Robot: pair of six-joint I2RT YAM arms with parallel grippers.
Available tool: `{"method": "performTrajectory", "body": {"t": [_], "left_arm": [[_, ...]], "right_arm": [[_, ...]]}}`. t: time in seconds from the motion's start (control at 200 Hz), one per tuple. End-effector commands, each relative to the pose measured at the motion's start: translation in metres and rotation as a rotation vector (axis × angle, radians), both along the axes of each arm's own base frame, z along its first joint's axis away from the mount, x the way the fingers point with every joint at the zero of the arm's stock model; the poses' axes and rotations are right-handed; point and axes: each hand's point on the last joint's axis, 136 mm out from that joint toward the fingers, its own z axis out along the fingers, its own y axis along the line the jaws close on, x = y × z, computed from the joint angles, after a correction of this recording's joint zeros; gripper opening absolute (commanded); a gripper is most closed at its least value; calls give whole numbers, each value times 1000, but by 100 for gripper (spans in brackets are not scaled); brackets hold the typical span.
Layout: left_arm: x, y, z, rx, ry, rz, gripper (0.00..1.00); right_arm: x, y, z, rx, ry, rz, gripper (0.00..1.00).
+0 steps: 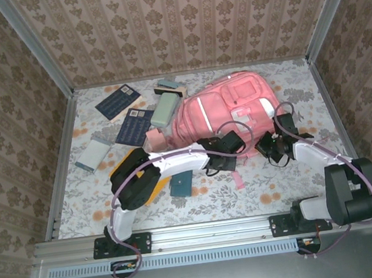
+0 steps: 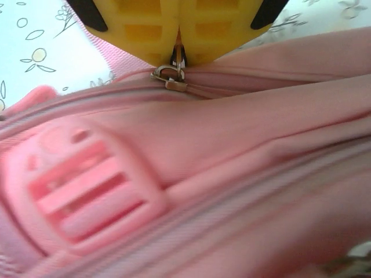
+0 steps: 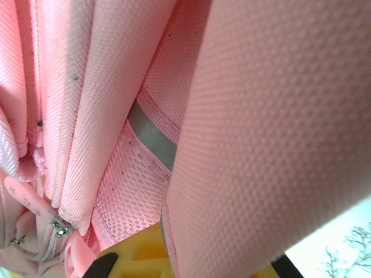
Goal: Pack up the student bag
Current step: Unzip the student bag at the center of the table.
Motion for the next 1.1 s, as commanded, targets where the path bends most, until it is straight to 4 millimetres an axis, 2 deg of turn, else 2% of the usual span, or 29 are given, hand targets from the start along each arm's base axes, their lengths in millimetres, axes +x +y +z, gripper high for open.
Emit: {"method": "performTrajectory", "body": {"t": [0.0, 0.235, 0.46, 0.53, 0.61, 0.715, 0.86, 0.87, 0.91, 0.93, 1.01, 1.1], "left_arm": [[6, 54, -1, 154, 3, 28, 0], [28, 103, -7, 239, 8, 44, 0], [52, 144, 1, 275, 15, 73, 0], [54, 153, 3, 279, 18, 72, 0], [52, 153, 3, 263, 31, 46, 0], [45, 137, 5, 209, 52, -33, 0], [19, 86, 15, 87, 69, -203, 0], [17, 82, 15, 81, 71, -215, 0], [9, 68, 17, 59, 80, -251, 0], [6, 61, 19, 44, 83, -266, 0], [-6, 34, 23, -9, 104, -308, 0], [-15, 7, 30, -68, 115, -344, 0]], "right_arm": [[2, -23, 14, -77, -17, -19, 0], [7, -40, 20, -99, -24, -62, 0], [17, -54, 27, -119, -33, -102, 0], [22, -56, 31, -124, -47, -107, 0], [27, -59, 34, -135, -56, -113, 0], [36, -65, 38, -162, -61, -131, 0], [55, -76, 47, -216, -71, -139, 0], [56, -76, 41, -219, -50, -136, 0], [60, -80, 39, -238, -34, -131, 0], [62, -81, 40, -246, -26, -130, 5], [66, -82, 44, -254, -16, -117, 45], [56, -79, 50, -248, -5, -117, 55]]}}
